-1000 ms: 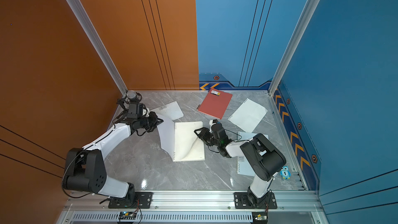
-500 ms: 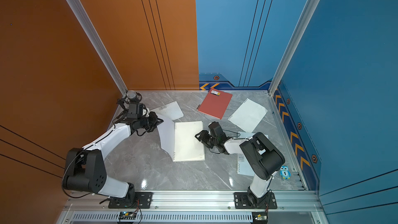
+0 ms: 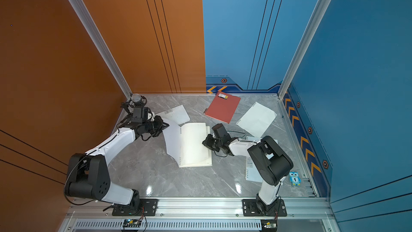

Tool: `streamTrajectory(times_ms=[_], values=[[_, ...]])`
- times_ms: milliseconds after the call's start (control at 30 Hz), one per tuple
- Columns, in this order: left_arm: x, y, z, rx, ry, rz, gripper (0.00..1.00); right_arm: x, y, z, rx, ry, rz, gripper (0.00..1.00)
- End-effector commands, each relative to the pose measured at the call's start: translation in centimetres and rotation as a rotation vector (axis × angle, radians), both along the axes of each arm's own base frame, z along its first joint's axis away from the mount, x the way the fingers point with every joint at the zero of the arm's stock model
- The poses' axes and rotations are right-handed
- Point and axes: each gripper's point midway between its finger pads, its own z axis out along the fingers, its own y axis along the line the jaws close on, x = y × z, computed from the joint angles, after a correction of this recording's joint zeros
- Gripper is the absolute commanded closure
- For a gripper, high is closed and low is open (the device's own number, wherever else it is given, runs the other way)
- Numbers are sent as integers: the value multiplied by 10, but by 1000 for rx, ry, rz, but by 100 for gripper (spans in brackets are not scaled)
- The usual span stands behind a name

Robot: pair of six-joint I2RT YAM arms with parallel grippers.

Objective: Tear off pages from different notebooks
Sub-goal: Tear off the paper from the notebook.

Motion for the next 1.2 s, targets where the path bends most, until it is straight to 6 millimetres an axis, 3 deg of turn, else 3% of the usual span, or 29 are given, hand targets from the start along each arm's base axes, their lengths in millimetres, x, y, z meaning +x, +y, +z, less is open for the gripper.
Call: streamTrajectory(times_ms=[0,133,367,633,733,833,933,1167], values=[[-2,0,-4,-5,11,-4,100,-1,-6,-7,-23,8,17,55],[-2,-1,-4,-6,12,-4,100,17,10,4,99,-22,40,47],[-2,-2,-1,-11,5,-10,100,45,25,20,123,-79,112,49],[-1,-3,0,-18,5,-16,100,64,27,8,-70,-64,218,79],[-1,-2,1,-21,4,-15,100,65,30,20,-169,-118,270,96],[0,-1,2,-22,2,-9,100,52,55,50,-224,-244,387,100],[1,0,3,-25,3,5,100,27,87,75,-273,-390,531,100],[1,12,1,-20,30,106,100,-24,128,88,-374,-590,760,100]])
